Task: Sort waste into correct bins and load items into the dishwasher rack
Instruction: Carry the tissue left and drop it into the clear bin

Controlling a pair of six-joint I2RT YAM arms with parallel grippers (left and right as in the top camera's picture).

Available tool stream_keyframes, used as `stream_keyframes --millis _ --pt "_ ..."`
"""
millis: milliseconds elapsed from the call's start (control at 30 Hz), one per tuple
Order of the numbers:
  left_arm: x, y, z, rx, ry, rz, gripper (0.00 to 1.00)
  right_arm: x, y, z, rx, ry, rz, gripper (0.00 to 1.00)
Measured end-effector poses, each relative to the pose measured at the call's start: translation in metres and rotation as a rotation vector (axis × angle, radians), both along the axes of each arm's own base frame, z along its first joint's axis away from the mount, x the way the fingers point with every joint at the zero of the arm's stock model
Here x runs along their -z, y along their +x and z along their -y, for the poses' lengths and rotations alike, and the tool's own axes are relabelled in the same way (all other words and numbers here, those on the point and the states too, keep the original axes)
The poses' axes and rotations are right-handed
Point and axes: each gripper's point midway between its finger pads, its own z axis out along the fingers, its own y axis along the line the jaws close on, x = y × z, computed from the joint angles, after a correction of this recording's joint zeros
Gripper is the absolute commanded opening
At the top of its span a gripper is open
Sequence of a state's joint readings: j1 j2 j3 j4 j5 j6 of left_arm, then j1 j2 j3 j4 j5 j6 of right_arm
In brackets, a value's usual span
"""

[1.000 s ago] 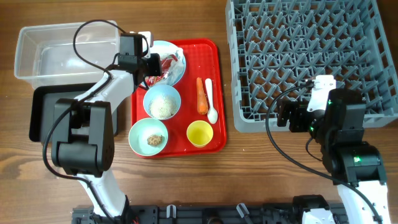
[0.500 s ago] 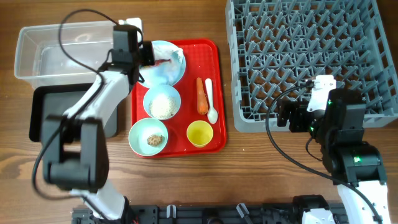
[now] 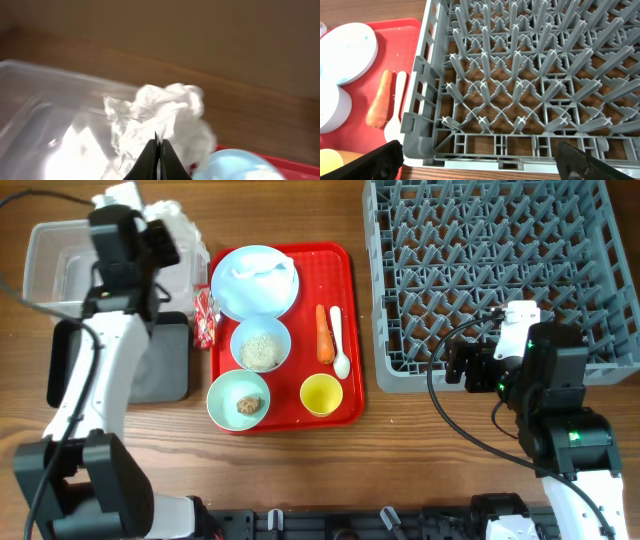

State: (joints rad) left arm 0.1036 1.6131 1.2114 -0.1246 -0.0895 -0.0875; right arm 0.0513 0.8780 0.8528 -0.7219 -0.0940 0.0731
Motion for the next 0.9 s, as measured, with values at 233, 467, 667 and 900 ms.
stream_keyframes --millis 233,467,667,900 --pt "0.017 -0.024 -0.062 -0.136 -0.012 -0.081 0.14 0.000 0.000 0.000 0.000 0.000 0.000 1.00" --pt "0.030 -0.041 -0.087 -0.240 -0.086 -0.125 0.88 0.000 0.000 0.000 0.000 0.000 0.000 1.00" --pt "0.029 -0.035 -0.066 -0.185 -0.149 -0.113 1.00 0.000 0.000 0.000 0.000 0.000 0.000 1.00" --pt "-0.013 -0.021 0.013 0.020 -0.163 -0.009 1.00 0.000 0.000 0.000 0.000 0.000 0.000 1.00"
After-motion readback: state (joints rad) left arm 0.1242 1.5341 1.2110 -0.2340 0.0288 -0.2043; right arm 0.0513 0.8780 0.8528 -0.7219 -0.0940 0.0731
